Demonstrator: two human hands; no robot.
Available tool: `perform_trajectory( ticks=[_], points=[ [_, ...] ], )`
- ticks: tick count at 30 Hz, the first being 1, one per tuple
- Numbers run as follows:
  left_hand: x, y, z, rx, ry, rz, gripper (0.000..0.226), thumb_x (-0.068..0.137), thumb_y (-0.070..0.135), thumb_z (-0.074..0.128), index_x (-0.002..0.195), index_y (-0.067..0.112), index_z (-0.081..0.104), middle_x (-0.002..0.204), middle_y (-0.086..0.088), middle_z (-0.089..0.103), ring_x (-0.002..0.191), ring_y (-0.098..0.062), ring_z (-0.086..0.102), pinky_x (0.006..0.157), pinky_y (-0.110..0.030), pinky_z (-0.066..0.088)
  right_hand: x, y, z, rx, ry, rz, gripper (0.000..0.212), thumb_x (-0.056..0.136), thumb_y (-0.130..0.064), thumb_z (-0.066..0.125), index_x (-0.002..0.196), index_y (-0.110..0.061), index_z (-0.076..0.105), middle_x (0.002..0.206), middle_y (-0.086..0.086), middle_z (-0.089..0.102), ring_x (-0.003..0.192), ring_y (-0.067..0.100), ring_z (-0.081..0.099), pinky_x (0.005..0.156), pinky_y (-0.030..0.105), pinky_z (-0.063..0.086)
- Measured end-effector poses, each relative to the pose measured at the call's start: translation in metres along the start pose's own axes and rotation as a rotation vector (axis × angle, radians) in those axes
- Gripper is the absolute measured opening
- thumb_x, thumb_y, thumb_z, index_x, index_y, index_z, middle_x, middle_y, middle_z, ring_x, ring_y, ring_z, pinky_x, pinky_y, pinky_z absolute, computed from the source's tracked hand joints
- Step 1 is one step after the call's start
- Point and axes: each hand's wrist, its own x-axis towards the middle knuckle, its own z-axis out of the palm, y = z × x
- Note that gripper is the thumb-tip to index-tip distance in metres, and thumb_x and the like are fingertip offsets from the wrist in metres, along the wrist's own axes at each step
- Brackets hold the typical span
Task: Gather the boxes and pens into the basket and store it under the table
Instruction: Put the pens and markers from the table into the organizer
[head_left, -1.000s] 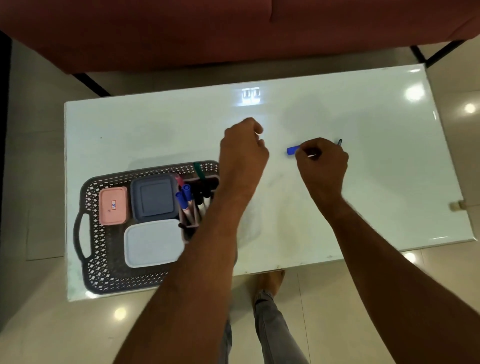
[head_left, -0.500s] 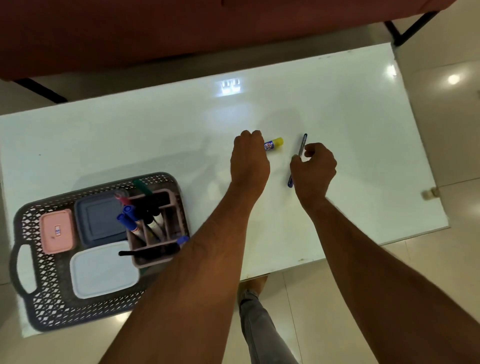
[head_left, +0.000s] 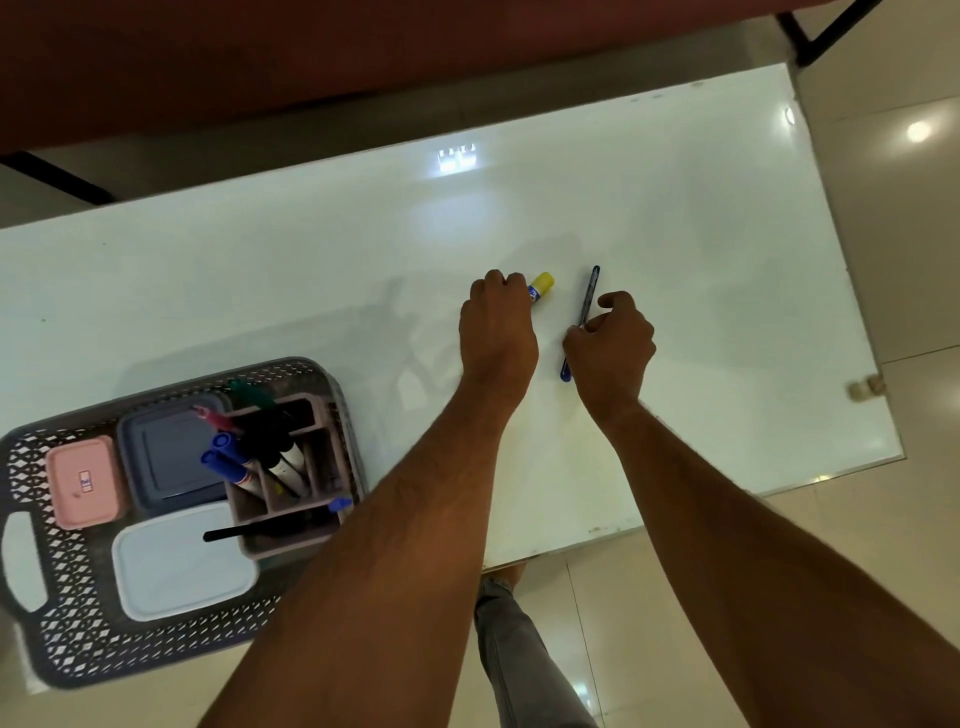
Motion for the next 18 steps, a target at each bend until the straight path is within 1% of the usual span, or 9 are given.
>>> perform_trajectory(
  ticks=[3, 7, 8, 10, 11, 13, 14, 18],
  points=[
    [-0.004, 0.000, 0.002, -0.034, 0.006, -0.019, 0.027, 0.093, 0.013, 0.069, 0.118, 0.011, 0.060, 0.114, -0.008, 0.062, 0.107, -0.022, 0.059, 0.085, -0.033, 0.054, -0.002, -0.004, -0.002, 0.013, -0.004, 0.002, 0.048, 0.075, -0.003, 0.065, 0.122, -0.004, 0.059, 0.083, 0.006, 0.070, 0.086, 0.023, 0.066, 0.080, 0.026, 0.038],
    [-0.011, -0.001, 0.000, -0.082, 0.040, -0.052, 0.025, 0.095, 0.017, 0.068, 0.118, 0.011, 0.061, 0.114, -0.007, 0.062, 0.106, -0.021, 0.059, 0.083, -0.031, 0.054, -0.008, -0.007, -0.005, 0.039, -0.005, -0.031, 0.046, 0.076, -0.003, 0.065, 0.122, -0.003, 0.059, 0.068, -0.010, 0.058, 0.081, 0.021, 0.065, 0.079, 0.025, 0.038],
    [-0.013, -0.001, -0.001, -0.095, 0.051, -0.059, 0.024, 0.096, 0.018, 0.067, 0.118, 0.011, 0.061, 0.113, -0.008, 0.062, 0.105, -0.021, 0.060, 0.082, -0.030, 0.053, -0.010, -0.007, -0.006, 0.052, 0.002, -0.040, 0.046, 0.076, -0.004, 0.065, 0.121, -0.004, 0.059, 0.069, -0.009, 0.059, 0.080, 0.021, 0.065, 0.079, 0.026, 0.039],
    [-0.016, -0.001, -0.005, -0.122, 0.070, -0.077, 0.023, 0.097, 0.020, 0.065, 0.117, 0.010, 0.061, 0.112, -0.008, 0.062, 0.104, -0.021, 0.060, 0.081, -0.030, 0.052, -0.014, -0.008, -0.008, 0.082, 0.019, -0.057, 0.045, 0.076, -0.007, 0.067, 0.121, -0.007, 0.059, 0.081, -0.003, 0.068, 0.079, 0.019, 0.067, 0.080, 0.028, 0.043],
    [-0.018, -0.001, -0.008, -0.137, 0.076, -0.090, 0.023, 0.097, 0.020, 0.065, 0.117, 0.009, 0.061, 0.112, -0.008, 0.062, 0.104, -0.021, 0.060, 0.080, -0.031, 0.052, -0.017, -0.009, -0.010, 0.100, 0.022, -0.065, 0.044, 0.076, -0.009, 0.067, 0.120, -0.008, 0.059, 0.085, 0.000, 0.070, 0.075, 0.017, 0.067, 0.080, 0.029, 0.046],
    [-0.022, -0.001, -0.014, -0.175, 0.091, -0.115, 0.023, 0.097, 0.020, 0.065, 0.116, 0.009, 0.060, 0.112, -0.009, 0.062, 0.103, -0.021, 0.061, 0.081, -0.031, 0.053, -0.021, -0.013, -0.013, 0.132, 0.021, -0.082, 0.041, 0.077, -0.009, 0.067, 0.117, -0.011, 0.059, 0.086, -0.002, 0.071, 0.062, 0.004, 0.064, 0.076, 0.024, 0.049],
    [-0.024, -0.001, -0.017, -0.198, 0.103, -0.125, 0.022, 0.097, 0.020, 0.065, 0.116, 0.008, 0.060, 0.112, -0.010, 0.062, 0.102, -0.021, 0.061, 0.081, -0.031, 0.054, -0.024, -0.015, -0.015, 0.150, 0.023, -0.094, 0.039, 0.078, -0.008, 0.066, 0.116, -0.012, 0.059, 0.085, -0.003, 0.070, 0.059, 0.001, 0.063, 0.072, 0.022, 0.049],
    [-0.039, -0.002, -0.040, -0.286, 0.146, -0.154, 0.021, 0.096, 0.019, 0.065, 0.114, 0.007, 0.060, 0.110, -0.010, 0.063, 0.101, -0.021, 0.062, 0.081, -0.026, 0.048, -0.037, -0.029, -0.027, 0.240, 0.026, -0.137, 0.033, 0.080, -0.006, 0.067, 0.111, -0.015, 0.059, 0.084, -0.002, 0.071, 0.063, 0.007, 0.068, 0.059, 0.018, 0.053]
  ],
)
